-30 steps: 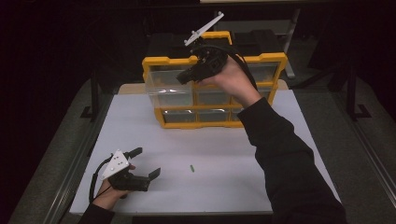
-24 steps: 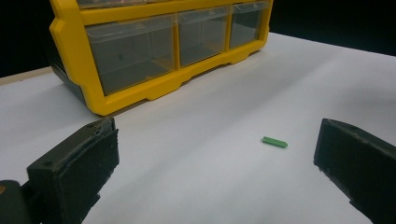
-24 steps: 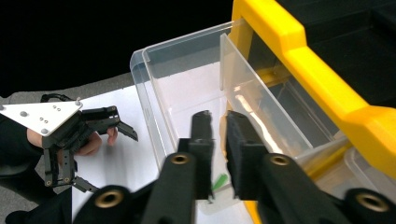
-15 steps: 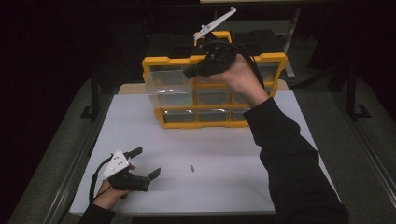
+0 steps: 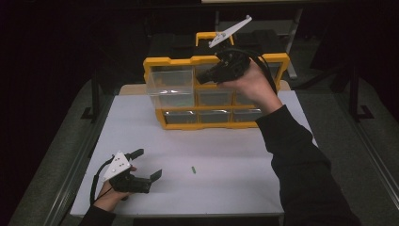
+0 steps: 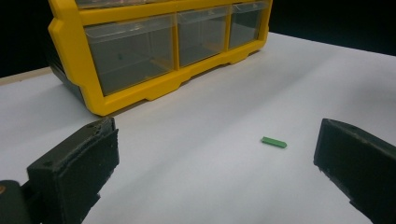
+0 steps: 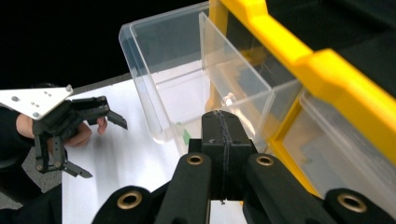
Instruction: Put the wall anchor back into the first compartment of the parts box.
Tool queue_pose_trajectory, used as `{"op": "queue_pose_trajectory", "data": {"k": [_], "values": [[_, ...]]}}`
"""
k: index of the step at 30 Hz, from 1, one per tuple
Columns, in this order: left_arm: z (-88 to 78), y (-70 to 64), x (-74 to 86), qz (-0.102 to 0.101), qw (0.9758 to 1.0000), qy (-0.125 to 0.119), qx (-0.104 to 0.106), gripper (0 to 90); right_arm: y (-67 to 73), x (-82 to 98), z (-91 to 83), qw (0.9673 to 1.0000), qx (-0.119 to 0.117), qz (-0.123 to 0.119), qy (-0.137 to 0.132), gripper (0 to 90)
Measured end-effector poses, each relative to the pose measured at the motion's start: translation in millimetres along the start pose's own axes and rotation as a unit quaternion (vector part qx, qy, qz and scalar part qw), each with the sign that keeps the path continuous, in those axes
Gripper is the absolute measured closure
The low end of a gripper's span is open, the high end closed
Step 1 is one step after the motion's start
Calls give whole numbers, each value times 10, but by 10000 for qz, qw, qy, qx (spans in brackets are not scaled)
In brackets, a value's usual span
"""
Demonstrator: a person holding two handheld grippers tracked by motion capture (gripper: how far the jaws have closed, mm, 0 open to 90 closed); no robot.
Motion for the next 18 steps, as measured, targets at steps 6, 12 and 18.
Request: {"op": "queue_pose_trajectory", "data": {"k": [6,12,18], "values": [[-1,-7,-1,-34,10000,-8,0,0,-28,146,41,10000,-21,4,15,893],[5,-6,-1,-8,10000,-28,4,0,-41,265,81,10000,-78,39,15,865],[5,-8,-1,-18,10000,-34,2,0,-55,373,152,10000,-62,61,20,719]]}}
Point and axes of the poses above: each handheld gripper's, and its own axes: z roughly forward along the jaws, x roughly out of its underside, y roughly to its left, the point moved 6 cm from there along z, roughly forward along the jaws, and after that the axes turned 10 degrees about -x, right-handed, at the moved point
